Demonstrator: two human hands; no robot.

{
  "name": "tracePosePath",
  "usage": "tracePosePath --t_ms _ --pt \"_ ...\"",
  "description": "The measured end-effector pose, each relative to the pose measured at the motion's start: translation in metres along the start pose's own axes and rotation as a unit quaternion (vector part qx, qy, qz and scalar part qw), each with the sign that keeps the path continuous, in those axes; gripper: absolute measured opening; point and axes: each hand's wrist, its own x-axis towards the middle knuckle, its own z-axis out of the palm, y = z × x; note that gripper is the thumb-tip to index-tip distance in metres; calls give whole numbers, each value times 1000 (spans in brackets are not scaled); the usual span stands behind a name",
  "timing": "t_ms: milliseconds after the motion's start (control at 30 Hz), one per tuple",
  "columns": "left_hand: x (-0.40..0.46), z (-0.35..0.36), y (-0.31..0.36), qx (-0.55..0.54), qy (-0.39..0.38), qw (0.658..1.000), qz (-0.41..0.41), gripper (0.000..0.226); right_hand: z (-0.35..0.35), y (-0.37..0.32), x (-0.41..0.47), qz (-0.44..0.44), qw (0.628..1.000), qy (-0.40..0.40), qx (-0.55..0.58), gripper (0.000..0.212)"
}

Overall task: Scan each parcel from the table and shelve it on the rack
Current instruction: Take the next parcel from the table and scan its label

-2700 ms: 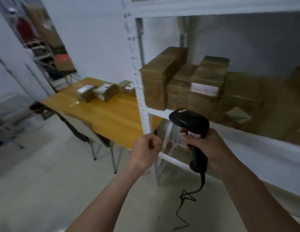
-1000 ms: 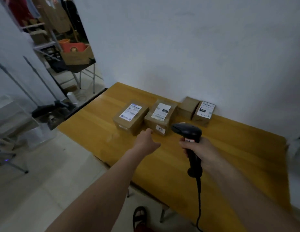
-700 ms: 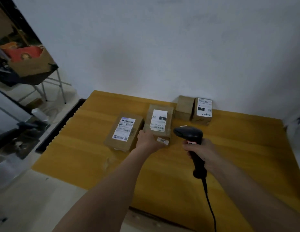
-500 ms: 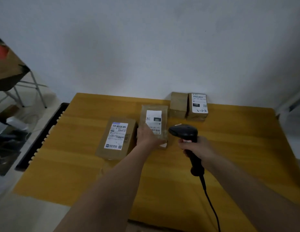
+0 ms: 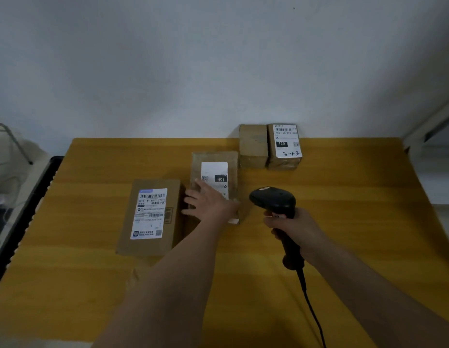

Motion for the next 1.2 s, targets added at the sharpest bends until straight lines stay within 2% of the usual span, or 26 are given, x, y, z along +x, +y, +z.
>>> tracePosePath --t_ms 100,200,267,333,433,500,567,633,667,700,767,800,833,867,933,1000,1033,1067,1100,1167,1200 --pt "-5 3 -8 62 -28 997 46 143 -8 -4 6 3 1000 15 0 13" --pt "-15 7 -22 145 -66 977 143 145 -14 -7 11 6 1000 19 -5 20" --pt "-21 5 -28 223 -85 947 216 144 -16 -7 12 6 1000 16 -15 15" --pt "-25 0 -32 304 -93 902 292 144 -18 -6 12 7 999 24 -35 10" --pt "-31 -3 -30 404 -92 825 385 143 -19 -2 11 10 997 34 -65 12" --pt "-34 -1 -26 437 -85 788 426 138 -21 2 12 10 996 34 -82 17" --pt "-37 2 -23 444 -75 773 447 126 -21 5 14 9 995 39 -88 17" --pt "-42 4 -22 442 -61 775 448 117 -21 7 16 5 995 46 -87 12" --pt "-46 4 -24 421 -55 793 437 116 -21 7 18 4 995 51 -87 10" --pt "-51 5 -28 362 -56 834 414 119 -20 7 20 2 995 57 -87 8" --pt "-66 6 -36 111 -51 941 315 130 -19 7 26 -4 993 66 -101 7" --pt "-75 9 -40 -53 -34 971 231 131 -19 6 30 -6 992 68 -109 6" --pt "-83 14 -44 -215 -12 968 131 126 -18 5 33 -8 991 67 -118 6" --pt "-91 20 -46 -345 -3 938 21 118 -17 5 36 -7 990 63 -128 7" --pt "-102 35 -48 -514 -71 843 -142 89 -12 4 41 -3 988 49 -147 6" --pt "-107 49 -46 -605 -202 748 -185 57 -8 5 43 -4 987 31 -158 6" --pt "-108 54 -44 -625 -239 721 -181 49 -7 6 44 -2 987 22 -161 10" --pt "-106 60 -43 -630 -254 714 -172 51 -7 6 45 2 987 14 -161 11" --pt "-104 66 -41 -617 -256 726 -162 55 -8 5 45 8 987 7 -158 11" --pt "-95 80 -38 -577 -231 766 -162 75 -13 2 45 26 989 -4 -142 13" --pt "-90 88 -37 -559 -209 784 -170 93 -16 2 45 33 990 -8 -134 15"
